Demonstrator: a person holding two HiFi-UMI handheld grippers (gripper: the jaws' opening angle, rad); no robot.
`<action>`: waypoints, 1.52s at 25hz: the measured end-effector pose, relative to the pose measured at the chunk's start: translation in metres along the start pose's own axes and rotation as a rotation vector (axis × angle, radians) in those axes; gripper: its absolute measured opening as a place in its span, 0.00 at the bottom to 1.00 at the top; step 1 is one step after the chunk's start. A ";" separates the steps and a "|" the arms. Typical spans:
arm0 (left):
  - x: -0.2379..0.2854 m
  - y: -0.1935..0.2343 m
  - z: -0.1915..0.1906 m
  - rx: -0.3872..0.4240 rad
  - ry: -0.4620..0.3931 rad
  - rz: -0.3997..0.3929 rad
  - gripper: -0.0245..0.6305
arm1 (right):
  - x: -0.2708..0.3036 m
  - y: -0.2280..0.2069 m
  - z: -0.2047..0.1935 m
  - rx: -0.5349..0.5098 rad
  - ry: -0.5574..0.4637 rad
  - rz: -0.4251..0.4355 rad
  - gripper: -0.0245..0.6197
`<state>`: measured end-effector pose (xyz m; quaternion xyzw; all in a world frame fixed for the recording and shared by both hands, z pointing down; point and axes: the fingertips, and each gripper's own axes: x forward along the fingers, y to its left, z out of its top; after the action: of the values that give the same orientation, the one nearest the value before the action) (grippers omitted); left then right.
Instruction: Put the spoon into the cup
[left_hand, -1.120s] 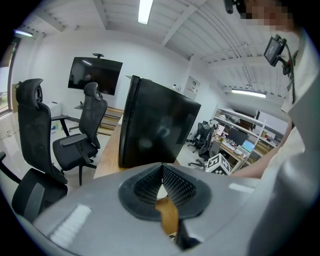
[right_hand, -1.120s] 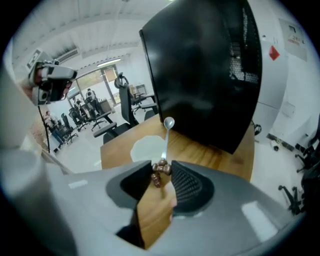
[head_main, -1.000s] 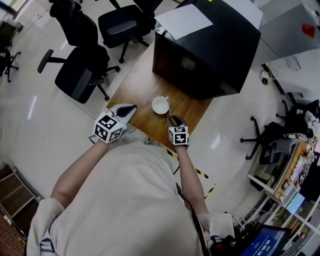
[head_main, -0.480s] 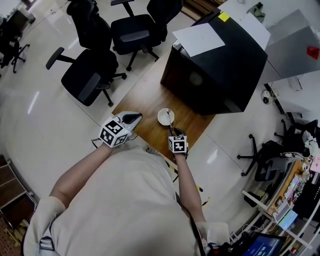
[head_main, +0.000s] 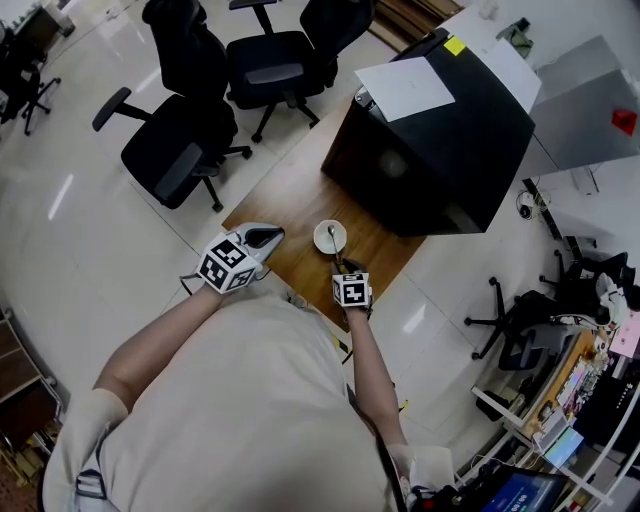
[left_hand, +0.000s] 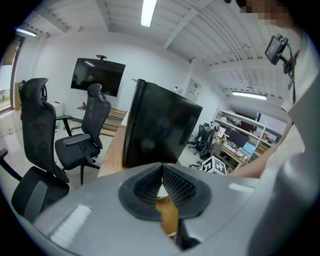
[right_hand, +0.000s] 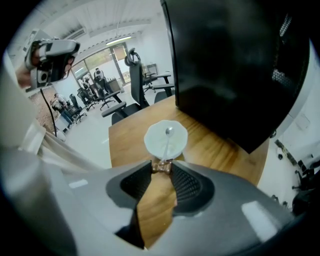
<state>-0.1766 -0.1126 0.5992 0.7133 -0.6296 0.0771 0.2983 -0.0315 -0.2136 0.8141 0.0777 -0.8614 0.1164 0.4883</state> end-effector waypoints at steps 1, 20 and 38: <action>0.000 0.001 0.000 -0.003 -0.002 0.002 0.04 | 0.001 0.000 0.001 0.001 0.000 0.001 0.24; -0.010 0.011 -0.004 -0.028 -0.024 0.013 0.04 | 0.010 0.004 0.006 0.010 0.017 -0.003 0.24; -0.048 0.050 -0.007 -0.040 -0.041 -0.039 0.04 | 0.018 0.009 0.017 0.095 0.026 -0.115 0.29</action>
<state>-0.2312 -0.0692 0.5983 0.7207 -0.6229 0.0441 0.3011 -0.0568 -0.2096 0.8201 0.1487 -0.8426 0.1297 0.5010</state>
